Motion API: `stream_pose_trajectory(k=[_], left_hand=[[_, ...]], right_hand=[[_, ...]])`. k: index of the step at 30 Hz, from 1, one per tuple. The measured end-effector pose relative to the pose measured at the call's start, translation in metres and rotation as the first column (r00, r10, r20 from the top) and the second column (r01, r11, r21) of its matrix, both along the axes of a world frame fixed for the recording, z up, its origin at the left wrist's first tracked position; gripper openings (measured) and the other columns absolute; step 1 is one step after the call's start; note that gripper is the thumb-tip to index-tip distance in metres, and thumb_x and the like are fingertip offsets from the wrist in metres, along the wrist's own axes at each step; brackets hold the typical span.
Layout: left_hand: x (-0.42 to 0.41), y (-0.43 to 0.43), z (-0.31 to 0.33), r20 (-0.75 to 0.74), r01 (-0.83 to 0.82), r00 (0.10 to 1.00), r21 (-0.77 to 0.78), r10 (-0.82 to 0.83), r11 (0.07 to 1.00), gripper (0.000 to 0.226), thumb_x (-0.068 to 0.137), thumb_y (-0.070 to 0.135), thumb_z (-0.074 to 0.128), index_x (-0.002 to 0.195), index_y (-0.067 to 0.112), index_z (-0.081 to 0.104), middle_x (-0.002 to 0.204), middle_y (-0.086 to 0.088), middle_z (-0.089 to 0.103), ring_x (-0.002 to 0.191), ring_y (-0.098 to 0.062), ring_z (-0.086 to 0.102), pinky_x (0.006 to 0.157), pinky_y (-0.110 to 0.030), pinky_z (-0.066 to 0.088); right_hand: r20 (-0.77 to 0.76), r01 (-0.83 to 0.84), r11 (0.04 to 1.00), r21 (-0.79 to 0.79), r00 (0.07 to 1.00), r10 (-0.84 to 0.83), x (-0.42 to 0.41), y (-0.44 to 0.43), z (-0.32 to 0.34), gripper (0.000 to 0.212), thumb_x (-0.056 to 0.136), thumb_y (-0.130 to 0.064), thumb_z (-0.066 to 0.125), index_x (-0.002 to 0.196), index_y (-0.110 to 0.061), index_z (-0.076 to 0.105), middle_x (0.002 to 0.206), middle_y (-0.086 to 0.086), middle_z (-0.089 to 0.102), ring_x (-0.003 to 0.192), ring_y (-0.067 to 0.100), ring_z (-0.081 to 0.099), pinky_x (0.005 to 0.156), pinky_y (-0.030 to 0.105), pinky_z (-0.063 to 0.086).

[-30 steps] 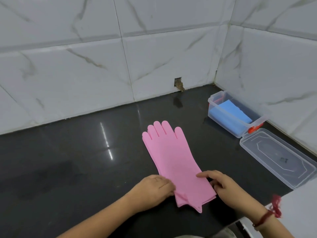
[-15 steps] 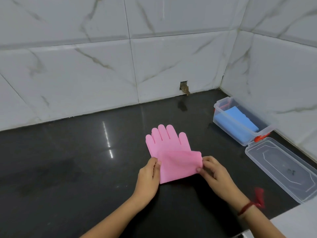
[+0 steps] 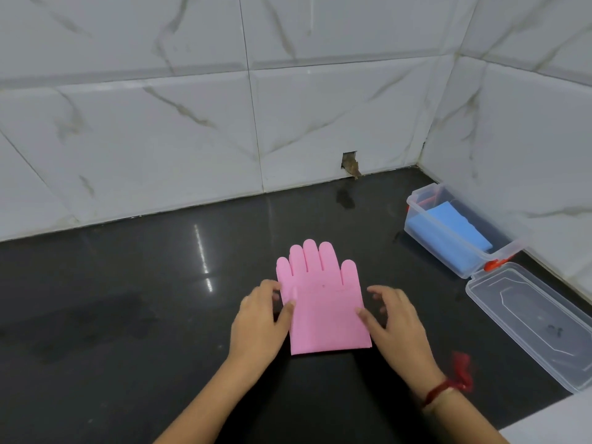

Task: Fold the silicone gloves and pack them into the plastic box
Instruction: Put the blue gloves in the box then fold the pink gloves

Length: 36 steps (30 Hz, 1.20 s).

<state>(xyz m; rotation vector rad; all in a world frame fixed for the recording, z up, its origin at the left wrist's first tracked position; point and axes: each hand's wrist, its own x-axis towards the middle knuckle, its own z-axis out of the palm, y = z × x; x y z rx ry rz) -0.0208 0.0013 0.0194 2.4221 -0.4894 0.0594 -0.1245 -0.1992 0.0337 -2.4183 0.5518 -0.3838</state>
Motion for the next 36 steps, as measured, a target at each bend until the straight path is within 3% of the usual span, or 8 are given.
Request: stream_pose_trajectory(k=[5,8,11,14,25,29,33,36], left_hand=[[-0.008,-0.021,0.009,0.25,0.274,0.925,0.086,-0.287,0.958,0.039,0.091,0.037,0.055,0.126,0.02,0.051,0.133,0.002,0.05,0.13,-0.017,0.039,0.107,-0.036,0.033],[-0.009,-0.028,0.0,0.202,0.495,0.806,0.287,-0.557,0.82,0.059,0.094,0.052,0.041,0.143,0.019,0.037,0.155,0.0,0.028,0.146,-0.017,0.012,0.12,-0.038,0.008],[0.004,-0.017,-0.01,0.052,0.588,0.715,0.494,-0.697,0.64,0.092,0.084,0.076,0.026,0.152,0.021,-0.001,0.158,0.004,-0.011,0.144,-0.012,-0.019,0.117,-0.035,-0.014],[0.016,-0.003,-0.017,-0.028,0.586,0.693,0.605,-0.721,0.54,0.102,0.078,0.083,0.026,0.148,0.021,-0.017,0.153,0.004,-0.023,0.142,-0.013,-0.024,0.111,-0.035,-0.024],[0.011,0.01,-0.011,-0.013,0.414,0.855,0.62,-0.519,0.667,0.113,0.07,0.09,0.013,0.146,0.014,-0.023,0.154,-0.002,-0.027,0.141,-0.016,-0.028,0.116,-0.045,-0.017],[-0.007,0.001,0.001,0.166,0.461,0.753,0.556,-0.637,0.691,0.107,0.079,0.083,0.025,0.151,0.006,0.009,0.158,-0.011,0.005,0.146,-0.026,0.002,0.115,-0.043,0.002],[-0.008,-0.008,-0.016,-0.012,0.565,0.746,0.54,-0.666,0.624,0.097,0.085,0.075,0.026,0.151,0.013,-0.007,0.158,-0.002,-0.01,0.144,-0.014,-0.018,0.118,-0.041,-0.012],[0.006,0.001,-0.023,0.093,0.522,0.72,0.58,-0.688,0.625,0.085,0.089,0.068,0.026,0.152,0.012,0.01,0.158,-0.005,0.009,0.146,-0.017,0.005,0.117,-0.048,0.0]], right_hand=[[0.206,-0.181,0.979,-0.092,0.959,0.196,0.022,-0.002,0.049,0.027,0.09,-0.039,0.048,0.115,-0.03,0.055,0.111,-0.019,0.05,0.103,-0.003,0.048,0.086,0.015,0.038],[0.032,-0.371,0.898,-0.236,0.921,0.388,0.03,0.0,0.042,0.033,0.094,-0.023,0.048,0.127,-0.022,0.053,0.131,-0.006,0.052,0.123,0.006,0.044,0.103,0.01,0.024],[-0.245,-0.535,0.811,-0.238,0.841,0.483,0.02,-0.007,0.007,0.056,0.095,-0.044,0.039,0.146,-0.025,0.025,0.155,-0.008,0.021,0.142,0.005,0.015,0.11,0.011,-0.002],[-0.39,-0.608,0.755,-0.246,0.775,0.497,0.011,-0.016,-0.019,0.077,0.085,-0.069,0.026,0.145,-0.033,-0.005,0.154,-0.016,-0.012,0.143,0.003,-0.012,0.113,0.02,-0.014],[-0.404,-0.453,0.822,-0.345,0.862,0.306,0.002,-0.013,-0.031,0.094,0.072,-0.084,0.003,0.141,-0.026,-0.023,0.15,-0.009,-0.028,0.138,0.006,-0.028,0.112,0.03,-0.023],[-0.27,-0.43,0.834,-0.345,0.897,0.35,0.005,0.007,-0.021,0.089,0.079,-0.079,0.007,0.145,-0.022,-0.014,0.151,-0.01,-0.025,0.14,0.005,-0.023,0.113,0.024,-0.021],[-0.299,-0.55,0.792,-0.267,0.828,0.474,0.016,0.015,-0.03,0.083,0.081,-0.075,0.009,0.143,-0.025,-0.016,0.15,-0.013,-0.022,0.141,0.002,-0.019,0.11,0.015,-0.021],[-0.369,-0.621,0.718,-0.313,0.777,0.511,0.015,-0.003,-0.036,0.09,0.079,-0.08,0.019,0.145,-0.029,-0.013,0.151,-0.011,-0.022,0.141,0.004,-0.021,0.112,0.018,-0.02]])
